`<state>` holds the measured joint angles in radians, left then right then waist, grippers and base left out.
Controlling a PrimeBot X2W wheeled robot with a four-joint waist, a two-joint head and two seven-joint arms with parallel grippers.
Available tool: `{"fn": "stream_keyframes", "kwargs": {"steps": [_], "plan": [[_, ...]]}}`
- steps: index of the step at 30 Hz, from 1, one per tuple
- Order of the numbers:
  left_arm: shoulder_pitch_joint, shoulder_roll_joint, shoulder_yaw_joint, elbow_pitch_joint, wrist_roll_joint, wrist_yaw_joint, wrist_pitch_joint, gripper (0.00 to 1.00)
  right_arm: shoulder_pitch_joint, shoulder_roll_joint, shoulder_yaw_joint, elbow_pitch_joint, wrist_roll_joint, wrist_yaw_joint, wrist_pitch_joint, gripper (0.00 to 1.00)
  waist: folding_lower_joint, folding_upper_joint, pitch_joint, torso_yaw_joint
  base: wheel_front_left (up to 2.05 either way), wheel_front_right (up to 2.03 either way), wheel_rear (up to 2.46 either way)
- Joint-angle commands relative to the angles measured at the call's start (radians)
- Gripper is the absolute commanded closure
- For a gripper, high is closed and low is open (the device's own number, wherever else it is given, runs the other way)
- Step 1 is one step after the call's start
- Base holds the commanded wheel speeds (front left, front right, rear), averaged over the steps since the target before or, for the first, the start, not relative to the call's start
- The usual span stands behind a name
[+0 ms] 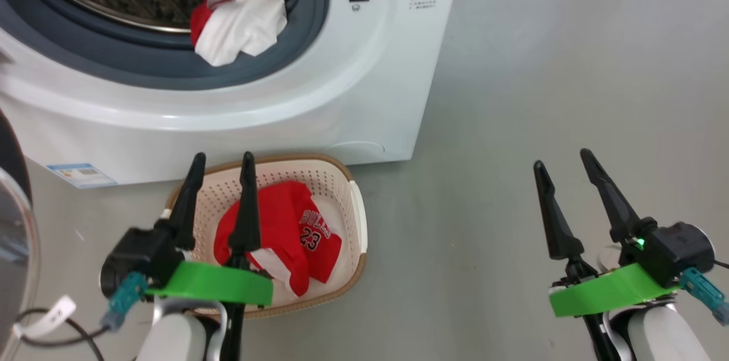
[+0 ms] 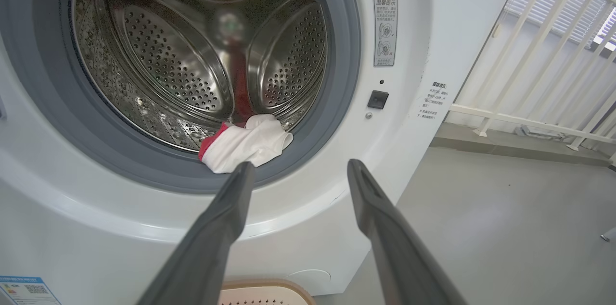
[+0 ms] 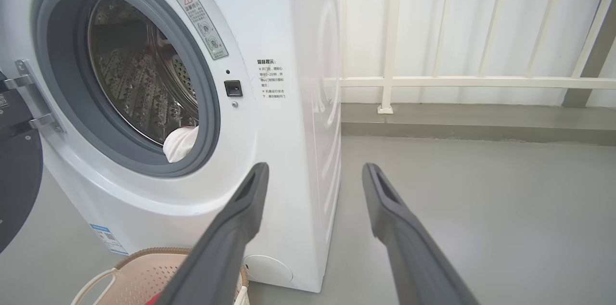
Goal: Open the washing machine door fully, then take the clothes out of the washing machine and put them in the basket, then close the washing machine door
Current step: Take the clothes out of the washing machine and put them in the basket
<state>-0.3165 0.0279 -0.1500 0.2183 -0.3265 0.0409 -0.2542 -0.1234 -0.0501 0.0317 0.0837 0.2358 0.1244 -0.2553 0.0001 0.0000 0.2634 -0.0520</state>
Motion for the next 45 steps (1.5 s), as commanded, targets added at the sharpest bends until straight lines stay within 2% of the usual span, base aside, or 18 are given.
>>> {"fn": "stream_keyframes", "kwargs": {"steps": [1,7,16,32,45], "plan": [[0.018,0.022,0.028,-0.045,0.016,0.012,-0.008,0.00,0.011,0.000,0.012,-0.031,-0.013,0.006,-0.006,0.00,-0.0001,0.0000,-0.028,0.011,0.00,0.00,0.00],[0.104,0.022,0.040,-0.129,0.080,0.025,-0.008,0.00,0.058,0.000,-0.006,-0.052,-0.039,0.006,-0.006,0.00,-0.0001,0.0000,-0.078,0.016,0.00,0.00,0.00],[0.217,0.030,0.048,-0.151,0.138,0.027,-0.008,0.00,0.125,0.000,-0.027,-0.075,-0.044,0.006,-0.006,0.00,-0.0001,0.0000,-0.149,0.016,0.00,0.00,0.00],[0.282,0.027,0.050,-0.176,0.152,0.048,-0.008,0.00,0.178,0.000,-0.038,-0.089,-0.037,0.006,-0.006,0.00,-0.0001,0.0000,-0.203,0.017,0.00,0.00,0.00],[0.283,0.025,0.044,-0.181,0.146,0.051,-0.008,0.00,0.180,0.000,-0.039,-0.101,-0.039,0.006,-0.006,0.00,-0.0001,0.0000,-0.186,0.017,0.00,0.00,0.00]]}}
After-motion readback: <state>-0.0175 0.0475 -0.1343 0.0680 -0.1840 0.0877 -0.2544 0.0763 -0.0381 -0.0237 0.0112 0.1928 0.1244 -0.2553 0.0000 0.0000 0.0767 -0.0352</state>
